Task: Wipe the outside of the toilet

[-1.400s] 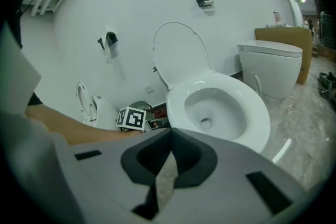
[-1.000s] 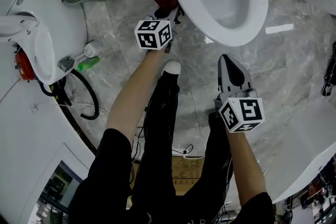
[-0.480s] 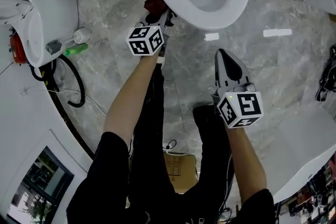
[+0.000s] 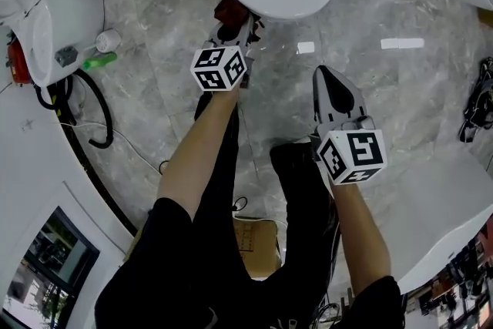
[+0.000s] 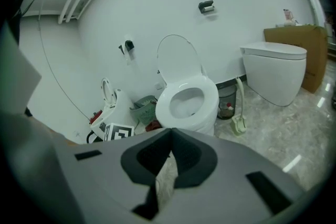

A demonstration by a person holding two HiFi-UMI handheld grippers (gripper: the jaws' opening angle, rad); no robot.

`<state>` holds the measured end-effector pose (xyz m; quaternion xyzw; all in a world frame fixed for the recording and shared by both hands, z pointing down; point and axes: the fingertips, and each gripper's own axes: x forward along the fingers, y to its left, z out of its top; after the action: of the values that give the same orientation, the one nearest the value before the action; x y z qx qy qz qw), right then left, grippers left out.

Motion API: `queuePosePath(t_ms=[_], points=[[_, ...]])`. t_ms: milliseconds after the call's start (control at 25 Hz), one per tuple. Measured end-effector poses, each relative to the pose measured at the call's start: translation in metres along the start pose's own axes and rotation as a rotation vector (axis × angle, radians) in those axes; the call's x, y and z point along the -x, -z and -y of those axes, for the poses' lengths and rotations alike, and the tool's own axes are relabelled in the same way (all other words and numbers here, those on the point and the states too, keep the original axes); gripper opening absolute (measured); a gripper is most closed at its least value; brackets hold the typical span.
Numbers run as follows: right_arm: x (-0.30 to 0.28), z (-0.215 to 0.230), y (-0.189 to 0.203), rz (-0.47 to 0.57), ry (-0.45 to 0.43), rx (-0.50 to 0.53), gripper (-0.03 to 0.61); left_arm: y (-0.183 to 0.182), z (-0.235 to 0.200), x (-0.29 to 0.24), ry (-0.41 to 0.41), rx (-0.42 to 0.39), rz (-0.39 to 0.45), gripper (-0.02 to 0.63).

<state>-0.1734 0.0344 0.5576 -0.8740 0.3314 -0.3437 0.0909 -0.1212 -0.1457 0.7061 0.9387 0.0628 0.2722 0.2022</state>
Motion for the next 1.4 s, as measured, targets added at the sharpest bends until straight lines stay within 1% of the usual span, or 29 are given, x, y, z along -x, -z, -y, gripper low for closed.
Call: queuePosePath(t_ms=[80, 200, 280, 400, 480, 560, 680, 800, 920, 1240, 1400], points=[[0.008, 0.002, 0.005, 0.001, 0.006, -0.006, 0.003, 0.010, 0.014, 0.002, 0.006, 0.001, -0.003, 0.077], [0.015, 0.005, 0.010, 0.003, 0.020, -0.015, 0.003, 0.022, 0.034, 0.001, 0.037, -0.024, -0.017, 0.077], [0.019, 0.007, 0.012, 0.007, 0.031, -0.022, 0.003, 0.032, 0.057, -0.001, 0.089, -0.057, -0.041, 0.077], [0.027, 0.010, 0.015, 0.009, 0.049, -0.029, 0.003, 0.047, 0.100, -0.008, 0.196, -0.141, -0.091, 0.077], [0.031, 0.012, 0.015, 0.009, 0.061, -0.031, 0.003, 0.053, 0.125, -0.015, 0.258, -0.175, -0.116, 0.077], [0.035, 0.015, 0.014, 0.009, 0.074, -0.033, 0.003, 0.055, 0.142, -0.019, 0.296, -0.195, -0.127, 0.078], [0.037, 0.016, 0.009, 0.008, 0.082, -0.033, 0.003, 0.050, 0.154, -0.015, 0.327, -0.210, -0.125, 0.078], [0.031, 0.011, 0.004, 0.010, 0.082, -0.033, 0.003, 0.041, 0.152, -0.006, 0.343, -0.217, -0.112, 0.078], [0.019, -0.002, -0.001, 0.008, 0.073, -0.030, 0.003, 0.028, 0.135, 0.003, 0.344, -0.212, -0.104, 0.078], [-0.027, -0.045, -0.027, -0.005, 0.029, -0.006, 0.003, -0.021, 0.072, 0.026, 0.316, -0.234, -0.089, 0.078], [-0.056, -0.070, -0.041, -0.010, -0.002, 0.013, 0.003, -0.043, 0.033, 0.034, 0.282, -0.228, -0.079, 0.078]])
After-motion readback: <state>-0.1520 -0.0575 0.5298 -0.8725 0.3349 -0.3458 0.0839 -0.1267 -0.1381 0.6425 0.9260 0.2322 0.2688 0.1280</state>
